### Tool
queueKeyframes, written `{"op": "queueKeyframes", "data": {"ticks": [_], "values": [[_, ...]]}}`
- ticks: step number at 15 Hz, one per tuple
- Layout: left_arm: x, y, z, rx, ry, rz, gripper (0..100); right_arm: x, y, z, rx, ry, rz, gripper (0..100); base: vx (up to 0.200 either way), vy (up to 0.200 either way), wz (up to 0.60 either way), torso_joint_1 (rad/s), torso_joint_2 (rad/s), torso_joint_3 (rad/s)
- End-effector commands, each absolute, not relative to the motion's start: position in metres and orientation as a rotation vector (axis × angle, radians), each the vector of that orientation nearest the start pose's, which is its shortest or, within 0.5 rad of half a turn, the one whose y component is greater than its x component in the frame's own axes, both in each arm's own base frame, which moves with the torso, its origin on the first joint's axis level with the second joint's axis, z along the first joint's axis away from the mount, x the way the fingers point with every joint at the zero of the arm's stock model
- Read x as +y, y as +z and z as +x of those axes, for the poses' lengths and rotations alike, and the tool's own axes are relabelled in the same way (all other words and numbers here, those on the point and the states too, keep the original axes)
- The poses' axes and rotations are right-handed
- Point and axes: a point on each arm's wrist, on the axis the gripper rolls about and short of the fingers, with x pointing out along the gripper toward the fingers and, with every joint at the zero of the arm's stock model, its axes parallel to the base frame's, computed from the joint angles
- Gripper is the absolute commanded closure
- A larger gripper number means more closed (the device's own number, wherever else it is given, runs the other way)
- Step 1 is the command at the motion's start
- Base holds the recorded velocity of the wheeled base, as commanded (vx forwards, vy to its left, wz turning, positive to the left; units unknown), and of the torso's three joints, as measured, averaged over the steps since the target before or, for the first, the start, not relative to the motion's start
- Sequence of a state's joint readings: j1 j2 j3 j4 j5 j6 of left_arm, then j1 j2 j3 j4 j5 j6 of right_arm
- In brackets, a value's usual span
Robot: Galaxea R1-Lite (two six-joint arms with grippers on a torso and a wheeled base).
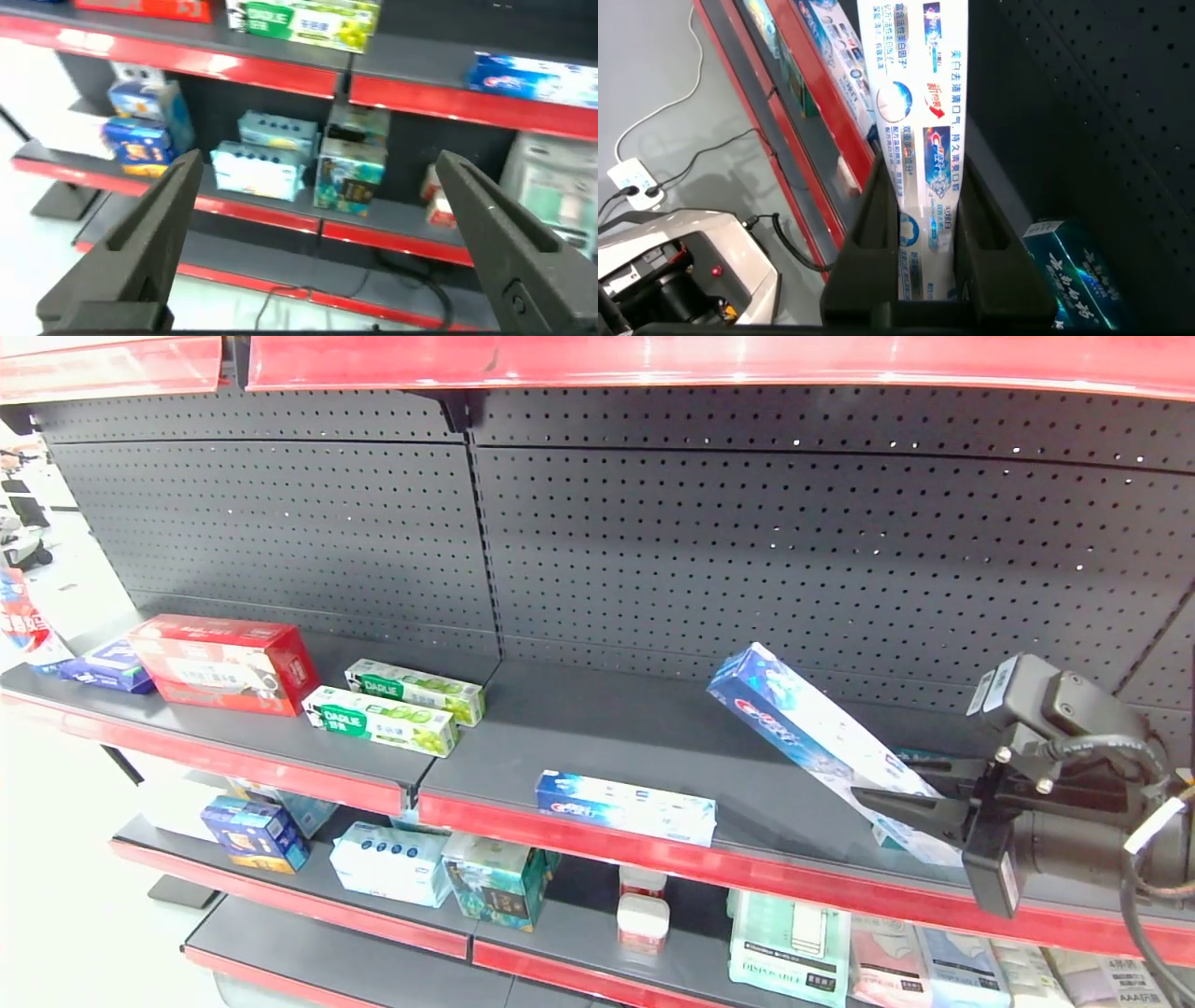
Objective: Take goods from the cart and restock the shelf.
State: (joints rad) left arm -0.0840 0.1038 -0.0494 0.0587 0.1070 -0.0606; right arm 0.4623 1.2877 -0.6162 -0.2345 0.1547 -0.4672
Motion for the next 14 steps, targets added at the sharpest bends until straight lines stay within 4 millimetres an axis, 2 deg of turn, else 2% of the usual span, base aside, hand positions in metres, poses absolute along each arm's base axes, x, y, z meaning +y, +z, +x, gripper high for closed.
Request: {"op": "queueKeyframes", "data": {"ticks": [1, 4, 7, 9, 14], "values": [[0.003, 0.085, -0.019, 0.097, 0.091, -0.059, 0, 0.091, 0.197, 0.174, 0.286, 0.702, -0.511, 100, 0.000, 0.000, 0.00, 0.000, 0.00, 0.000], [-0.001, 0.083, -0.027, 0.014, -0.042, -0.101, 0, 0.099, 0.198, 0.183, 0.290, 0.726, -0.520, 100, 0.000, 0.000, 0.00, 0.000, 0.00, 0.000], [-0.002, 0.080, -0.025, 0.003, -0.075, -0.071, 0, 0.108, 0.195, 0.194, 0.306, 0.746, -0.525, 100, 0.000, 0.000, 0.00, 0.000, 0.00, 0.000], [-0.001, 0.080, -0.025, 0.004, -0.060, -0.120, 0, 0.114, 0.193, 0.206, 0.324, 0.747, -0.522, 100, 0.000, 0.000, 0.00, 0.000, 0.00, 0.000], [-0.001, 0.080, -0.025, 0.003, -0.054, -0.123, 0, 0.110, 0.209, 0.207, 0.284, 0.706, -0.456, 100, 0.000, 0.000, 0.00, 0.000, 0.00, 0.000]]}}
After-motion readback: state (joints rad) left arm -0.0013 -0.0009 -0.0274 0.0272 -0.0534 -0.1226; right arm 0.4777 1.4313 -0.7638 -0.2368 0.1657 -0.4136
